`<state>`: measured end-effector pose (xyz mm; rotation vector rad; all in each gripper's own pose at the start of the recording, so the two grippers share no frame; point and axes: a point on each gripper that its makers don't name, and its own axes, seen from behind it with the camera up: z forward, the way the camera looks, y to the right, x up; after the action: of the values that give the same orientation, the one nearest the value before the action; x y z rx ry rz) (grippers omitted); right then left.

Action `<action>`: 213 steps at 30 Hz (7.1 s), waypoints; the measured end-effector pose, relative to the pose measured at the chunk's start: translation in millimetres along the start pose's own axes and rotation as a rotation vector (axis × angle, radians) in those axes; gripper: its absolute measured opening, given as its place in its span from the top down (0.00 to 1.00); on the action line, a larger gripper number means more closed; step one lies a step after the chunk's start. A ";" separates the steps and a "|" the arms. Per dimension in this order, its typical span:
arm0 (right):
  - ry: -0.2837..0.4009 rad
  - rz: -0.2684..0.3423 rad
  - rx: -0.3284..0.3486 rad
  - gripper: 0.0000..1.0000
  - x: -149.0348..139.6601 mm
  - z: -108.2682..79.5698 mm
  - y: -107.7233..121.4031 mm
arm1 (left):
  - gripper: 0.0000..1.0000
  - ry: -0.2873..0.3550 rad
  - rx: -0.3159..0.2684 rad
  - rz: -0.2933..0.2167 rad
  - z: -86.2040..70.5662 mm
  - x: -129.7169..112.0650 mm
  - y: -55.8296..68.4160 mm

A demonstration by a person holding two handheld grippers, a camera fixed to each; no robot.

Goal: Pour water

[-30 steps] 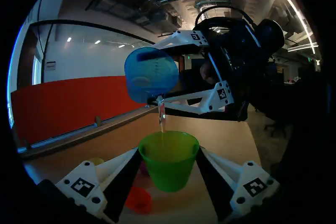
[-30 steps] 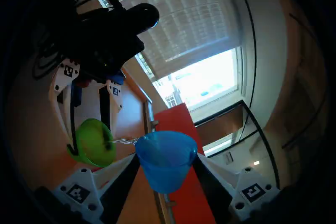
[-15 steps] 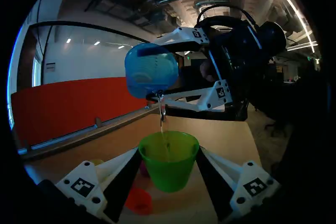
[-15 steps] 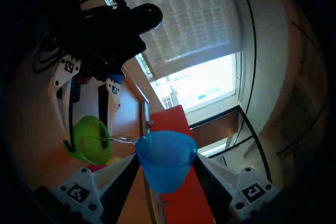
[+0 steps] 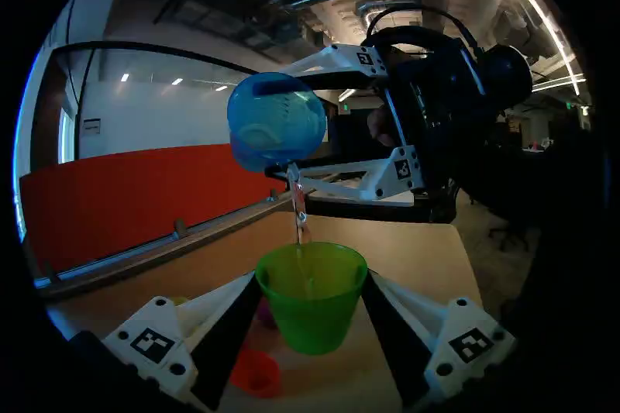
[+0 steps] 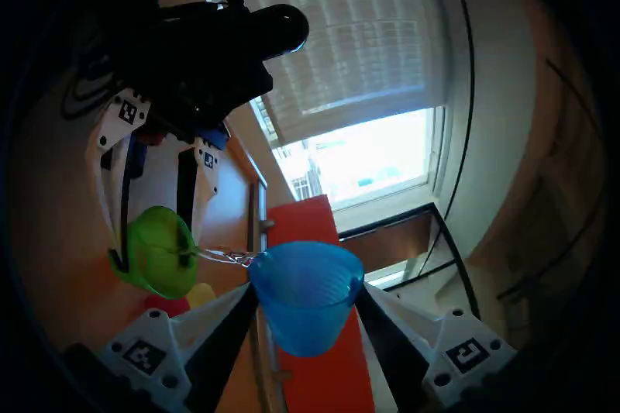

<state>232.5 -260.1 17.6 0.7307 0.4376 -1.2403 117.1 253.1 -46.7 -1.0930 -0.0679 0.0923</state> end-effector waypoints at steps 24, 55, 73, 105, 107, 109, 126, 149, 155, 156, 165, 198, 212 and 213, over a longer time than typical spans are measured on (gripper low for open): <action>-0.017 -0.117 -0.025 0.11 -1.7 -0.6 8.8 | 0.13 0.001 -0.002 0.000 1.8 0.6 -1.5; -0.022 -0.253 -0.065 0.11 10.7 -7.2 13.3 | 0.13 0.012 -0.003 -0.004 3.9 2.8 -1.1; -0.015 -0.343 -0.081 0.11 22.6 -13.4 9.6 | 0.13 0.018 -0.004 -0.005 4.1 6.3 0.4; 0.006 0.122 -0.057 0.11 -8.1 -10.8 -0.6 | 0.13 0.012 0.003 0.005 2.0 8.1 0.0; -0.002 0.180 -0.056 0.11 -13.0 -11.7 -3.0 | 0.13 0.011 0.005 0.005 1.3 8.1 -0.5; -0.008 0.238 -0.055 0.11 -17.0 -12.8 -5.9 | 0.13 0.009 0.008 0.005 0.7 8.0 -1.2; -0.012 0.827 0.004 0.11 -23.0 -25.8 -30.7 | 0.13 -0.017 0.038 0.006 -5.4 4.4 -13.1; -0.030 1.198 0.111 0.11 -31.2 -43.1 -71.9 | 0.13 -0.099 0.082 0.024 -19.7 -17.7 -27.2; -0.054 1.211 0.147 0.11 -33.4 -49.2 -91.2 | 0.13 -0.156 0.078 0.031 -24.2 -34.2 -26.3; -0.059 1.212 0.153 0.11 -34.0 -50.1 -94.6 | 0.13 -0.167 0.076 0.033 -24.8 -37.5 -25.6; -0.106 1.217 0.230 0.11 -36.8 -59.0 -131.5 | 0.13 -0.267 0.047 0.052 -30.6 -69.6 -13.9; -0.209 1.197 0.362 0.11 -56.4 -69.8 -200.8 | 0.13 -0.453 -0.125 0.043 -19.5 -160.9 41.6; -0.221 1.203 0.390 0.11 -61.7 -63.5 -217.4 | 0.13 -0.485 -0.141 0.029 -10.8 -187.6 43.6; -0.222 1.202 0.392 0.11 -61.7 -63.1 -218.4 | 0.13 -0.486 -0.141 0.028 -10.0 -188.6 43.3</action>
<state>11.7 -204.4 -42.5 0.9493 -0.4307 -0.2361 -71.1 243.5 -91.6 -1.1933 -0.5016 0.3817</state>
